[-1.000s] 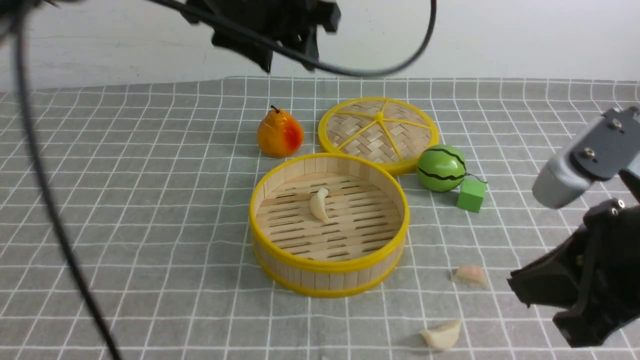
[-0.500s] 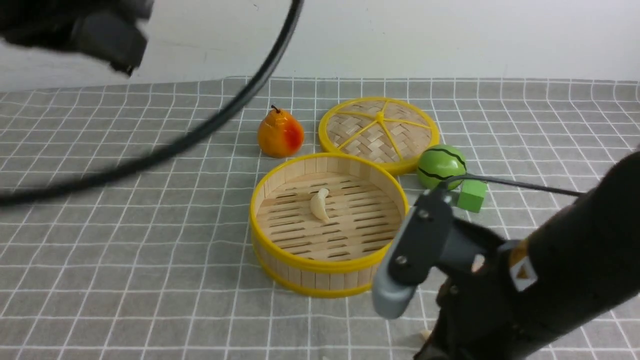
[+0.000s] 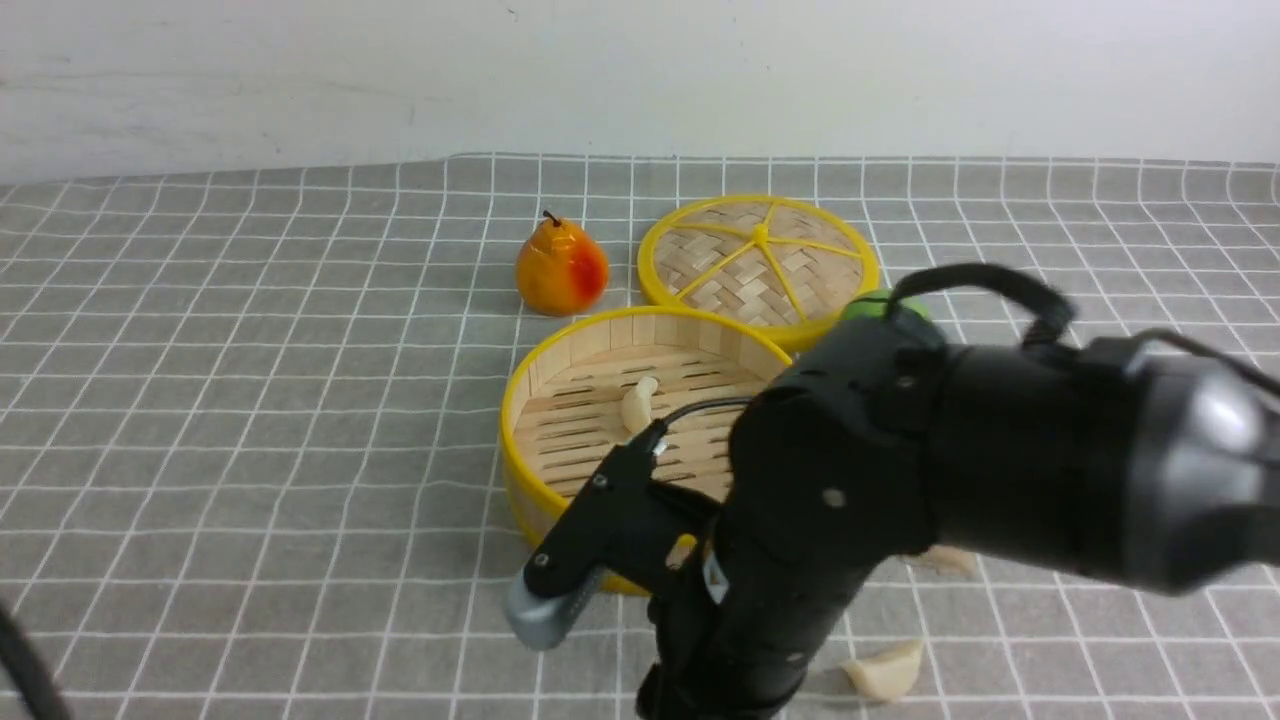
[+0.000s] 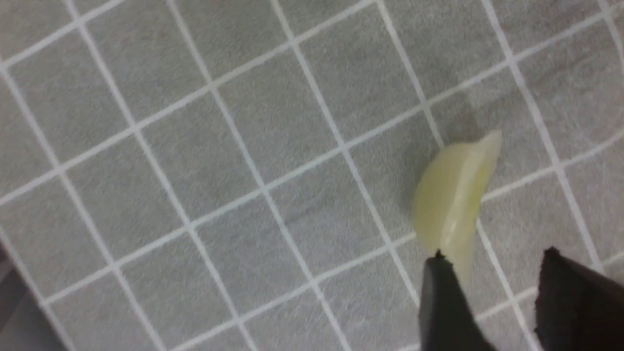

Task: Put the dumplings into the steamer on the table with the grey tablecloth.
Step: 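Reach for and grasp a dumpling lying on the table beside the steamer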

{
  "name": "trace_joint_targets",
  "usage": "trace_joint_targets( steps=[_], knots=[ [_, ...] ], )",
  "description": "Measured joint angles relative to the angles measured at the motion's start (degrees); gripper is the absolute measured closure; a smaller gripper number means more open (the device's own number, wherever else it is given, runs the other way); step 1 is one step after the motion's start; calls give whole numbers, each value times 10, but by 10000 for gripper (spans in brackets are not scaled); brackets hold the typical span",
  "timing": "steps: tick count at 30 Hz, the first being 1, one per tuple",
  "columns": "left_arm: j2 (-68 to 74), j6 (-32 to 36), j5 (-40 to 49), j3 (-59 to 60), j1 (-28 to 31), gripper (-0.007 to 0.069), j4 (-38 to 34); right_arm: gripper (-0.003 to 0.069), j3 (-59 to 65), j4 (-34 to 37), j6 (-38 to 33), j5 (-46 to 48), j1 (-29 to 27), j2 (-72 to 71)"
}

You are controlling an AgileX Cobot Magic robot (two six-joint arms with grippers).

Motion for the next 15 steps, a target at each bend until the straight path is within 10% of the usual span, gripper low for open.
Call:
trace_joint_targets(
  steps=[8,15],
  knots=[
    [-46,-22,0,45,0,638,-1,83,-5,-19,24,-47,0,81],
    [-46,-23,0,46,0,638,-2,325,-5,-5,26,-57,0,97]
  ],
)
